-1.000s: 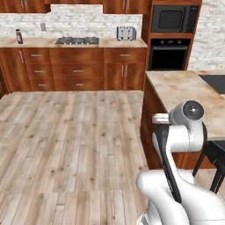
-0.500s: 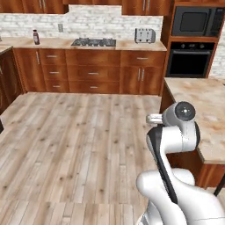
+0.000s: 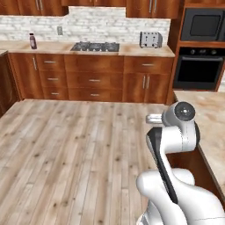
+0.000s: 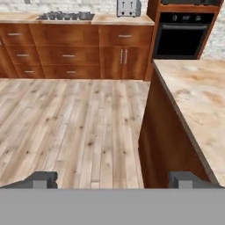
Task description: There is a wine glass and glass cup on the dining counter. Place the wine bottle next to the wine glass and the juice bottle next to the glass cup.
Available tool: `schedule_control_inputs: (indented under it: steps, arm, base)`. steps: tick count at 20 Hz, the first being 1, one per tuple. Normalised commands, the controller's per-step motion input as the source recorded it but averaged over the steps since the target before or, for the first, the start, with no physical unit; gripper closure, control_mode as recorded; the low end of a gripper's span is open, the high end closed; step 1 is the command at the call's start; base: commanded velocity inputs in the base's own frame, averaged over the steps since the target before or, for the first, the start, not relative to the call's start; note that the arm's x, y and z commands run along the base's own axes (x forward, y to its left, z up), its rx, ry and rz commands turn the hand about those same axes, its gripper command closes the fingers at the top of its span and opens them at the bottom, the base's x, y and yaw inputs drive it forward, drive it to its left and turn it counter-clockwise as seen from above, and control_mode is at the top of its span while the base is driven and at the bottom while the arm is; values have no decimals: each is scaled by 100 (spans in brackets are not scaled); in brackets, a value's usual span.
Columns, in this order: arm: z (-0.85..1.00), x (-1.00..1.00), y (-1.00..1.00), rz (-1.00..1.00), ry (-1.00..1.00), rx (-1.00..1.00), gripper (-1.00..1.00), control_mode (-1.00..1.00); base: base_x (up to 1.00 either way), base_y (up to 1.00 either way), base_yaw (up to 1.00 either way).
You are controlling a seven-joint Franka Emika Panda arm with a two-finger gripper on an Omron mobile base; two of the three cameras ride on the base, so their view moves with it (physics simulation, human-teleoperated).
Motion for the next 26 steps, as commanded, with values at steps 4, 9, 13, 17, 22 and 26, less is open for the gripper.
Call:
schedule_control_inputs:
  steps: [4, 9, 13, 17, 22, 26]
  arm:
    - [0, 0, 0, 0, 0, 0, -100, 100]
    - [0, 0, 0, 0, 0, 0, -100, 100]
    - [0, 0, 0, 0, 0, 0, -100, 100]
    - [0, 0, 0, 0, 0, 0, -100, 100]
    - [0, 0, 0, 0, 0, 0, -100, 100]
    - [0, 0, 0, 0, 0, 0, -100, 100]
  base:
    - [94, 7, 2]
    - [86, 38, 0]
    - [82, 53, -1]
    - [80, 53, -7]
    - [80, 52, -11]
    - [78, 49, -18]
